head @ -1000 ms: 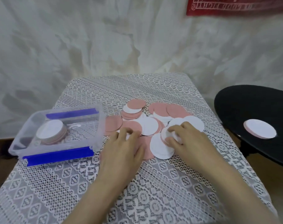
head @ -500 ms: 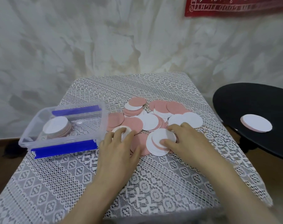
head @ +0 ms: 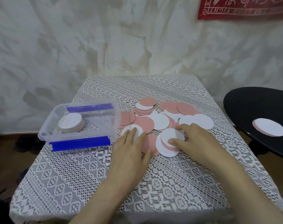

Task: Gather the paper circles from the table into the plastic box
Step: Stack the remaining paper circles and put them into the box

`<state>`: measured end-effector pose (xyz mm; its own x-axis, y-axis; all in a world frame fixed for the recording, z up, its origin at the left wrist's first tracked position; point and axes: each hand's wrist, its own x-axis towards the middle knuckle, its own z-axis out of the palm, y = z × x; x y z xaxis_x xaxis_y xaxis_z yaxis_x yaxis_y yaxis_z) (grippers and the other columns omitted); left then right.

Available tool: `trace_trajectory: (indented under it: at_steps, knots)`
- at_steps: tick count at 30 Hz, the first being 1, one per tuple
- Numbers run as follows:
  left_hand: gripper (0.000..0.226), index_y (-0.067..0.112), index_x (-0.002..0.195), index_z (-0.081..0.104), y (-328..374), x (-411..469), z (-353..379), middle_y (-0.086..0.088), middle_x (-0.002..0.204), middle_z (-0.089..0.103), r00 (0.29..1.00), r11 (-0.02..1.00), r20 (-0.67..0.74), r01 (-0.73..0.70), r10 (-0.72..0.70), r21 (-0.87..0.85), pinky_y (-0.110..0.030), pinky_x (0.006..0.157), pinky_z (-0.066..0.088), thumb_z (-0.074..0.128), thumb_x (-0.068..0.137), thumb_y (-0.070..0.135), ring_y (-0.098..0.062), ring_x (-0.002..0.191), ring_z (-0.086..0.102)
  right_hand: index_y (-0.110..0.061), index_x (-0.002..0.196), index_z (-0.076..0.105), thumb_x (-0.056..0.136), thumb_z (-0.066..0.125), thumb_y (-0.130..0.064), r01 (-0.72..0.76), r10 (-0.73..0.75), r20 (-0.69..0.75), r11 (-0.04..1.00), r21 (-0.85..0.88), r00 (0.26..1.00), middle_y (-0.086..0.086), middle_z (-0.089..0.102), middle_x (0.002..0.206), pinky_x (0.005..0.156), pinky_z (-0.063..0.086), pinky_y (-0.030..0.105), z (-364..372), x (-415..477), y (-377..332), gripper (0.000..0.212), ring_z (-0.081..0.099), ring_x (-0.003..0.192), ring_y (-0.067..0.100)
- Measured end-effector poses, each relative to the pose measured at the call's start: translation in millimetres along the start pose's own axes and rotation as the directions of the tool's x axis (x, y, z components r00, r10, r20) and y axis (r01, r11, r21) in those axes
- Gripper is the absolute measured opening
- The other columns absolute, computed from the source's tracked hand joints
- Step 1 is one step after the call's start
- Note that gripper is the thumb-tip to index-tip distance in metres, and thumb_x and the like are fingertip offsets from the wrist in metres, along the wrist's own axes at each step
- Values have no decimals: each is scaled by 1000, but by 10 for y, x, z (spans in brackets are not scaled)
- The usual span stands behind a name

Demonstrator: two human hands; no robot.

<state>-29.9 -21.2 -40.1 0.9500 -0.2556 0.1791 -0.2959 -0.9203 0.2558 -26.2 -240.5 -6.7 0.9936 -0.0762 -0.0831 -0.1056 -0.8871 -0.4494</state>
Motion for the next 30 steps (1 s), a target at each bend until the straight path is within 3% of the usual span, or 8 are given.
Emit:
trace_trajectory:
  at_steps: [5, 14, 18, 22, 25, 27, 30]
  knots:
    - [65, 29, 156, 28, 54, -51, -50, 0, 166, 19, 999, 999, 20, -32, 32, 15, -37, 123, 8, 35, 99, 61, -20, 152, 15, -38, 134, 54, 86, 62, -62, 9, -9, 2, 1000, -3, 1000, -8, 52, 110, 82, 47, 36, -25, -44, 1, 54, 58, 99, 21]
    - [65, 29, 155, 30, 209, -188, -32, 1, 165, 21, 994, 992, 31, -102, 105, -76, -34, 123, 7, 35, 99, 62, -18, 152, 16, -36, 132, 54, 83, 69, -57, -2, 2, 1, 999, 51, 1000, -8, 52, 116, 90, 49, 40, -56, -240, 46, 55, 61, 103, 19]
    - [63, 31, 154, 32, 181, -159, -20, 4, 165, 22, 991, 985, 13, -131, 133, -109, -31, 121, 5, 40, 98, 61, -16, 152, 16, -35, 118, 52, 83, 75, -47, 10, -8, -29, 997, 80, 1000, -9, 53, 107, 78, 45, 35, -55, -240, 11, 44, 60, 94, 18]
    - [60, 28, 150, 43, 122, -114, -24, 9, 158, 36, 989, 973, -9, -147, 147, -176, -27, 117, 15, 50, 97, 55, -13, 148, 24, -32, 92, 56, 90, 70, -33, 35, -17, -65, 955, 294, 998, -6, 64, 89, 75, 56, 46, -4, -154, 30, 15, 64, 82, 19]
    - [55, 29, 147, 48, 89, -95, -92, 14, 150, 46, 991, 956, -38, -134, 129, -259, -24, 112, 24, 54, 97, 50, -9, 142, 35, -31, 85, 64, 96, 65, -25, 55, -57, -12, 871, 487, 998, -5, 71, 88, 75, 61, 50, 10, -106, 5, 12, 71, 83, 20]
    - [50, 32, 143, 52, 69, -95, -149, 17, 141, 55, 992, 935, -45, -124, 116, -333, -25, 108, 36, 55, 97, 51, -5, 132, 47, -23, 93, 68, 100, 60, -15, 51, -105, 54, 792, 608, 993, -4, 70, 86, 66, 62, 39, 20, -98, -54, 13, 71, 73, 10]
    - [33, 36, 127, 61, 46, -89, -196, 19, 107, 69, 994, 893, -54, -107, 92, -437, -31, 83, 53, 58, 96, 47, 2, 97, 61, -8, 100, 65, 102, 56, -13, 127, -211, 83, 813, 569, 974, -12, 61, 60, 49, 49, 23, 51, -84, -140, 11, 58, 49, 2]
